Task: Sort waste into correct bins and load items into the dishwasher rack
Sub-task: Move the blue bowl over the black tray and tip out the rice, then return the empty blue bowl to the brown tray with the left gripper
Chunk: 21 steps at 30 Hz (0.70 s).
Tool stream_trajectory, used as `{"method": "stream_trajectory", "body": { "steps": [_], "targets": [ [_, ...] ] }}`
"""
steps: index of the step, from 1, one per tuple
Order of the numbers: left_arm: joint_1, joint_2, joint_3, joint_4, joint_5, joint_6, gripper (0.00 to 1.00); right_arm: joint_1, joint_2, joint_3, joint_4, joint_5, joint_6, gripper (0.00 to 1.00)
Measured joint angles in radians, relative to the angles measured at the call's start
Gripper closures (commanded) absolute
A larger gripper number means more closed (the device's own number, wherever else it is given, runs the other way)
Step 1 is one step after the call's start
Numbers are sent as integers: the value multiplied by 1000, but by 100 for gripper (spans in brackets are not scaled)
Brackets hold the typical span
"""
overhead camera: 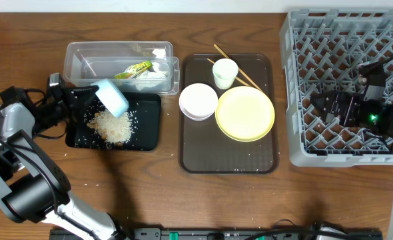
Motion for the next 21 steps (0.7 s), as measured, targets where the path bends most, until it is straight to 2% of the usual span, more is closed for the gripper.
{"method": "stream_trajectory", "body": {
  "steps": [5, 9, 15, 21],
  "targets": [
    [-55, -56, -4, -72, -77, 51, 94, 0, 0, 0, 0, 0, 0, 1],
    [-186, -216, -5, -87, -231, 66, 94, 0, 0, 0, 0, 0, 0, 1],
    [-521, -457, -4, -116, -576, 70, 94, 0, 0, 0, 0, 0, 0, 1],
    [-898, -443, -5, -116, -850, 40, 94, 0, 0, 0, 0, 0, 0, 1]
  ]
}}
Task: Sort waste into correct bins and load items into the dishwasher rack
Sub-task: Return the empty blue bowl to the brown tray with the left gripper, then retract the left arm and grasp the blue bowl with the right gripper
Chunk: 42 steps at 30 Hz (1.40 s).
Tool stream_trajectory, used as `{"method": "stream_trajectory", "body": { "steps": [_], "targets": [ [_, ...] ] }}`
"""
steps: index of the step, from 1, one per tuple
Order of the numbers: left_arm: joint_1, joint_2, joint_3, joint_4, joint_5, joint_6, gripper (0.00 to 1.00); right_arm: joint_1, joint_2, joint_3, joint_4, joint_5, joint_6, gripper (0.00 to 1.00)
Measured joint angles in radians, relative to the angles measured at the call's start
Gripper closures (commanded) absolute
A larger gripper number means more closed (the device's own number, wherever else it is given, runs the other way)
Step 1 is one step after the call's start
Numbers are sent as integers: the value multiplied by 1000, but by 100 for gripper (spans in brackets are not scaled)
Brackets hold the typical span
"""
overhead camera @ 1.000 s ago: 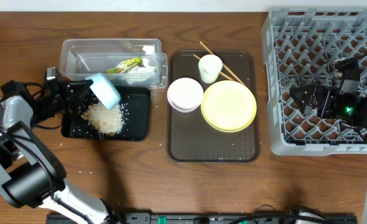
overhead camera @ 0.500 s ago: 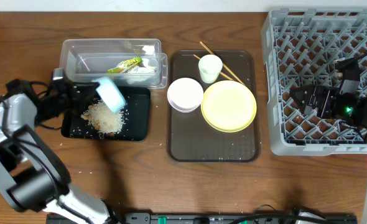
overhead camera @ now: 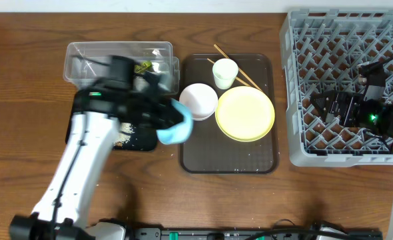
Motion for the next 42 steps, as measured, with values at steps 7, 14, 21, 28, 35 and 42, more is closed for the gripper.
{"method": "stream_trajectory", "body": {
  "steps": [7, 14, 21, 28, 35, 42],
  "targets": [
    [-278, 142, 0, 80, -200, -91, 94, 0, 0, 0, 0, 0, 0, 1],
    [-443, 258, 0, 177, -306, -161, 94, 0, 0, 0, 0, 1, 0, 1],
    [-481, 318, -1, 175, -344, -185, 56, 0, 0, 0, 0, 1, 0, 1],
    [-469, 310, 10, 124, -352, -197, 45, 0, 0, 0, 13, -15, 0, 4],
    [-365, 146, 66, 66, -355, -193, 34, 43, 0, 0, 61, -44, 24, 8],
    [-133, -57, 88, -10, -360, -186, 33, 304, 28, 0, 113, 101, 138, 12]
  ]
}}
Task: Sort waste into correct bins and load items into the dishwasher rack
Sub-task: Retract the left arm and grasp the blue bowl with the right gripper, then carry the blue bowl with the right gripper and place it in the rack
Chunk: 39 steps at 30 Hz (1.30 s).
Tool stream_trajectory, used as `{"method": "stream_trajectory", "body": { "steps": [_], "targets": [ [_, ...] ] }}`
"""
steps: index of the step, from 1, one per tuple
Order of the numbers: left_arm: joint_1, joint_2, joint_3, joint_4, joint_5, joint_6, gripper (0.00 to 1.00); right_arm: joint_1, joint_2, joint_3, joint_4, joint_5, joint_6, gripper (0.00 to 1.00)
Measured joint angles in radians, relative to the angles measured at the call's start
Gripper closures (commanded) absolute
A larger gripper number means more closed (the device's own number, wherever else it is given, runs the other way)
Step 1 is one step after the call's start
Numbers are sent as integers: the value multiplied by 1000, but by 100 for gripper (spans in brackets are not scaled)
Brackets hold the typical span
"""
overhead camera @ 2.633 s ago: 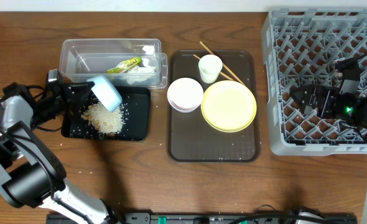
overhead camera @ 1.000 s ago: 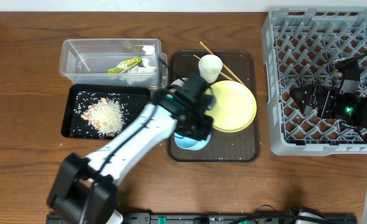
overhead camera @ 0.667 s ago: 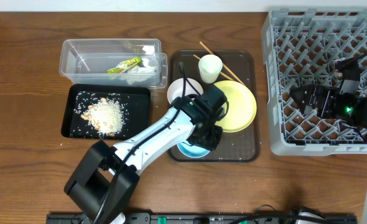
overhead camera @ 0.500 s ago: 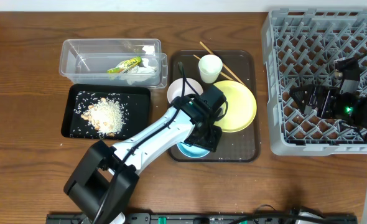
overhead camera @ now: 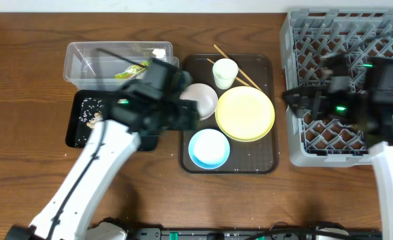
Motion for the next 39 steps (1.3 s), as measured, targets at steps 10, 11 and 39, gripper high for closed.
{"method": "stream_trajectory", "body": {
  "steps": [10, 11, 39],
  "targets": [
    [217, -2, 0, -47, -74, 79, 33, 389, 200, 0, 11, 249, 189, 27],
    [228, 2, 0, -47, -85, 80, 33, 412, 219, 0, 11, 261, 201, 30],
    [345, 8, 0, -47, -157, 101, 14, 604, 620, 1, -4, 325, 343, 99]
  ]
}}
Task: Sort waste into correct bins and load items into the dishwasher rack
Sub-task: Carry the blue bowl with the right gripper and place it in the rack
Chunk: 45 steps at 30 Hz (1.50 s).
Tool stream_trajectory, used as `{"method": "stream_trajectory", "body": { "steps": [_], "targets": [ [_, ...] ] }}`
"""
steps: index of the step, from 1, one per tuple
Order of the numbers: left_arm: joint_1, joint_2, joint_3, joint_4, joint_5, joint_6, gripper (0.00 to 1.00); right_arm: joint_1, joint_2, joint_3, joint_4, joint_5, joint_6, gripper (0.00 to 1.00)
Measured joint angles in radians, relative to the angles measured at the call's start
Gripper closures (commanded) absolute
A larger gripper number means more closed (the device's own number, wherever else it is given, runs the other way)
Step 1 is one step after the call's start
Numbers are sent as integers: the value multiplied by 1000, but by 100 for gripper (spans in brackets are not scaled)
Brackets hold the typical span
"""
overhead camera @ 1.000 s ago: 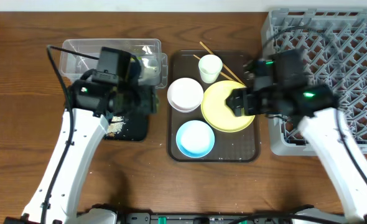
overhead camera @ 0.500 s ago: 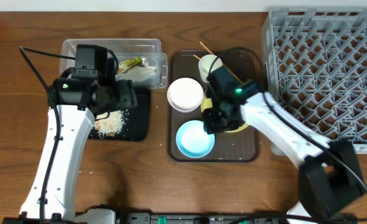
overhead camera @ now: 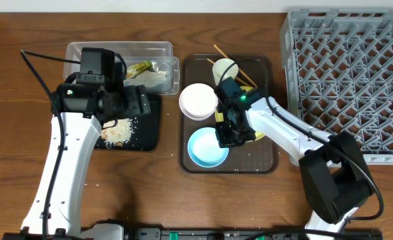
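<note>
A light blue bowl [overhead camera: 203, 150] sits empty at the front of the brown tray [overhead camera: 250, 160]. My right gripper [overhead camera: 226, 132] is at the bowl's right rim, its jaws apparently apart. The right arm covers most of the yellow plate [overhead camera: 256, 135]. A white bowl [overhead camera: 198, 100], a pale cup [overhead camera: 224, 68] and chopsticks [overhead camera: 220, 50] lie at the back of the tray. My left gripper [overhead camera: 142, 105] hangs open and empty over the black tray [overhead camera: 146, 137], where a heap of rice [overhead camera: 116, 132] lies.
A grey dishwasher rack [overhead camera: 343, 80] fills the right side with nothing in it. A clear plastic bin [overhead camera: 116, 50] behind the black tray holds a green wrapper [overhead camera: 138, 67] and other scraps. Bare wood runs along the table's front.
My right arm has left the rack and now has its gripper at the blue bowl's right rim. The left arm has pulled back from the brown tray to above the black tray. The bowl has not moved.
My left gripper first held the blue bowl tipped over the black tray, rice heaped below it. Then it held the bowl near the brown tray's left edge. Later the bowl stood on that tray, let go. Now the right gripper is at it.
</note>
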Motion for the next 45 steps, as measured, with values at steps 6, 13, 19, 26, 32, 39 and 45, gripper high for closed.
{"method": "stream_trajectory", "body": {
  "steps": [6, 13, 19, 26, 32, 39, 45],
  "targets": [
    [0, 0, 0, 0, 0, 0, 13, -57, -84, 24, -81, 17, 0, 99],
    [0, 0, 0, 0, 0, 0, 12, -233, -403, 137, -127, 187, 0, 99],
    [0, 0, 0, 0, 0, 0, 12, -358, -592, 156, -85, 566, 14, 99],
    [0, 0, 0, 0, 0, 0, 11, -375, -519, 153, 110, 1036, 52, 99],
    [0, 0, 0, -1, 0, 0, 11, -376, -332, 148, 375, 1325, 26, 99],
    [0, 0, 0, -1, 0, 0, 11, -380, -121, 143, 655, 1447, -105, 98],
    [0, 0, 0, -1, 0, 0, 11, -400, -4, 142, 858, 1470, -218, 99]
  ]
}}
